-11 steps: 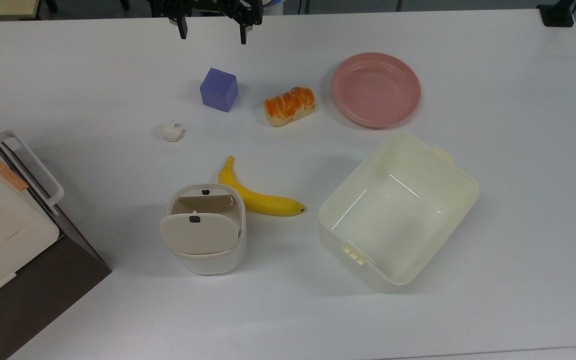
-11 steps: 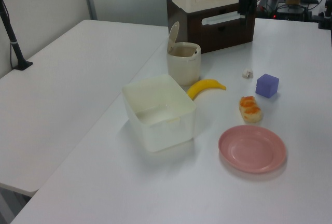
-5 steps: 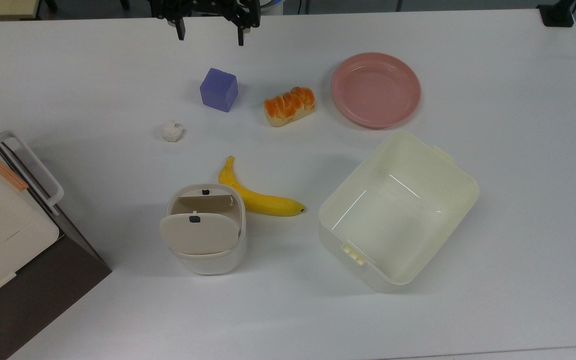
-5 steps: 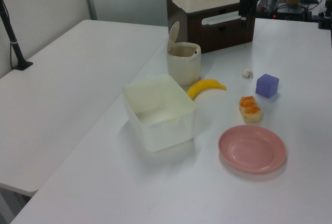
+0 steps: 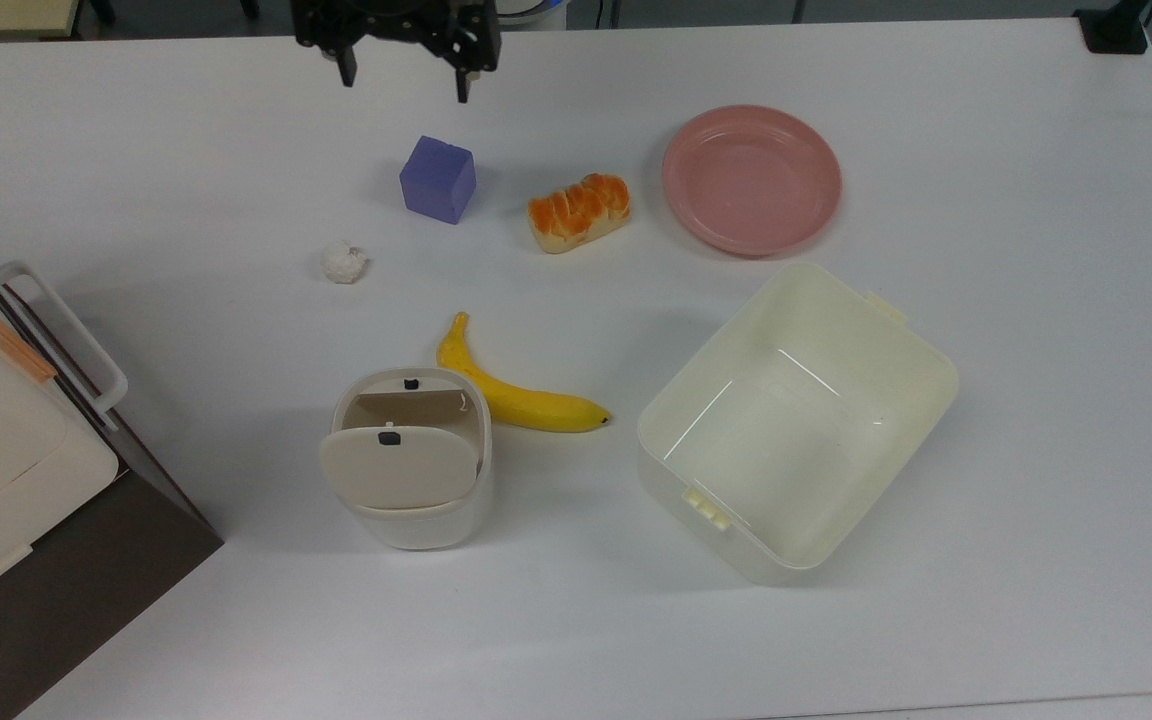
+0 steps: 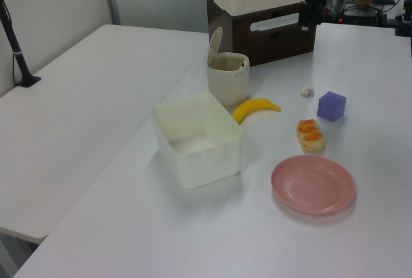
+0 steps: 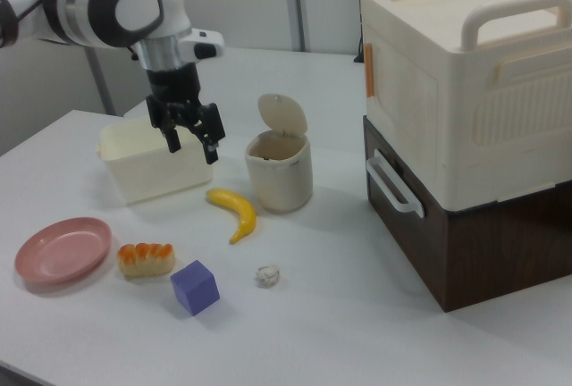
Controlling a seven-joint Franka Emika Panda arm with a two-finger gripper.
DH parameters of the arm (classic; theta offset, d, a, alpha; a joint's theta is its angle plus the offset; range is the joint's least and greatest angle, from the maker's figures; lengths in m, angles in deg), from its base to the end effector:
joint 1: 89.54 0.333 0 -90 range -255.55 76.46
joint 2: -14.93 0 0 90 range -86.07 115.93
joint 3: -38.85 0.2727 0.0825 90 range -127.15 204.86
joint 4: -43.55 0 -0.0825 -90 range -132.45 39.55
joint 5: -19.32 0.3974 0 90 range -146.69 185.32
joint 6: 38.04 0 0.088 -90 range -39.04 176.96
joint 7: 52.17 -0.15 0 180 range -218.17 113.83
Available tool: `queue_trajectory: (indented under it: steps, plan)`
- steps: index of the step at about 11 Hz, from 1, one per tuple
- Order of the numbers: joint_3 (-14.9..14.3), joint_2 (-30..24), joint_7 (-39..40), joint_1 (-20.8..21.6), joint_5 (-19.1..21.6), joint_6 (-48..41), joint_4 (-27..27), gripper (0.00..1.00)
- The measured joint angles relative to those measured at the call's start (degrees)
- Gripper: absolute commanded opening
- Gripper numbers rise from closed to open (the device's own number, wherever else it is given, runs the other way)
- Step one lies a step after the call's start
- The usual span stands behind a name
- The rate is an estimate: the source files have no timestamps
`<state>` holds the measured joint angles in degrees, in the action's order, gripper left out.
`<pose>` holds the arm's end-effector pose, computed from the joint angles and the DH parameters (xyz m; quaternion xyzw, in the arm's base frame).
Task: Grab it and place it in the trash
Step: 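Move the gripper down over the white paper ball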
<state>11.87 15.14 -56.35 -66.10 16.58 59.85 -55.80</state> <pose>0.5712 -0.0416 0.4686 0.9976 -0.0637 -0.0142 0.0245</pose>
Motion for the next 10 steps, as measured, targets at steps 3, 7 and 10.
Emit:
queue_trajectory:
  steps: [3,7,10]
  plan:
    - [-3.9,0.5,-0.6,-0.1,0.4,1.4,-2.2,1.0]
    - [-6.5,4.0,-0.6,-0.2,0.5,6.8,-6.8,1.0]
    - [-7.1,10.0,-0.6,-0.9,0.5,11.0,-7.2,1.0]
